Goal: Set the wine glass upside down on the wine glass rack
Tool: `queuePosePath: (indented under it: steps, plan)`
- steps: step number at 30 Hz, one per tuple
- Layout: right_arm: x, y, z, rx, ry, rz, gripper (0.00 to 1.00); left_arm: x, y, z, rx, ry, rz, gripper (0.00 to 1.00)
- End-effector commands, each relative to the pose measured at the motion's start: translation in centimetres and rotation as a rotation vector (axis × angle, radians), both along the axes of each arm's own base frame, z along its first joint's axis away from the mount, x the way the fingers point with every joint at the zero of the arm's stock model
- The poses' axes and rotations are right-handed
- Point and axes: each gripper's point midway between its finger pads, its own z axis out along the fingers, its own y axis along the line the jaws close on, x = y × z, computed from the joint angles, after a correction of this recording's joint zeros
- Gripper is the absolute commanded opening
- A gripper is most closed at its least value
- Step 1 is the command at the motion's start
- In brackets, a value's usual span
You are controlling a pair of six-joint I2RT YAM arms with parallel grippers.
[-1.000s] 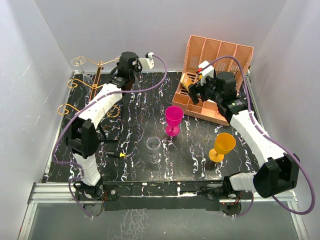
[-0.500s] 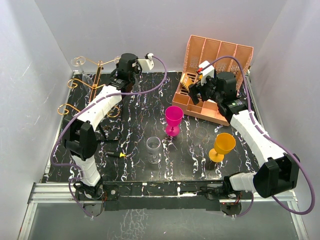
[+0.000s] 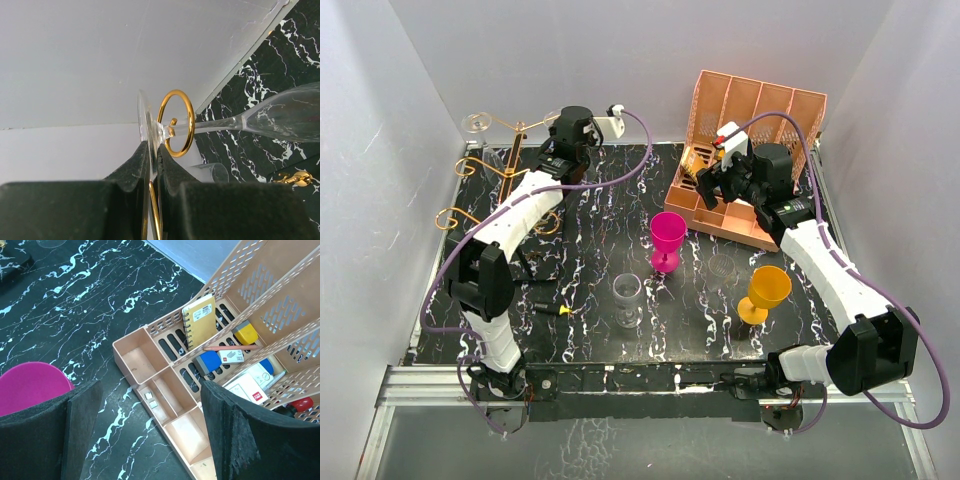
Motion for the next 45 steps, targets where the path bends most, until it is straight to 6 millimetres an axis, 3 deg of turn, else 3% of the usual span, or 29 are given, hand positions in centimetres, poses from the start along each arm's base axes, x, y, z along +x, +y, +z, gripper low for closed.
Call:
queuePosePath:
  steps: [1, 17, 28, 42, 45]
  plan:
    - [0.6, 0.2, 1.3, 0.024, -0.054, 0.006, 0.86, -1.4, 2.3, 4.5, -0.030, -0.092, 0.051, 0.00]
    - [0.5, 0.2, 1.0, 0.019, -0.051, 0.008, 0.86, -1.5, 3.4, 3.3, -0.018, -0.061, 0.076, 0.00]
    - [0.5, 0.2, 0.7, 0.015, -0.049, 0.010, 0.86, -2.0, 3.7, 2.7, -0.007, -0.053, 0.083, 0.08]
    - [0.5, 0.3, 0.6, 0.015, -0.047, 0.014, 0.86, -2.4, 3.9, 3.4, -0.018, -0.074, 0.093, 0.12]
    - [0.5, 0.2, 0.5, 0.014, -0.047, 0.014, 0.86, -2.5, 4.0, 3.5, -0.018, -0.072, 0.095, 0.17]
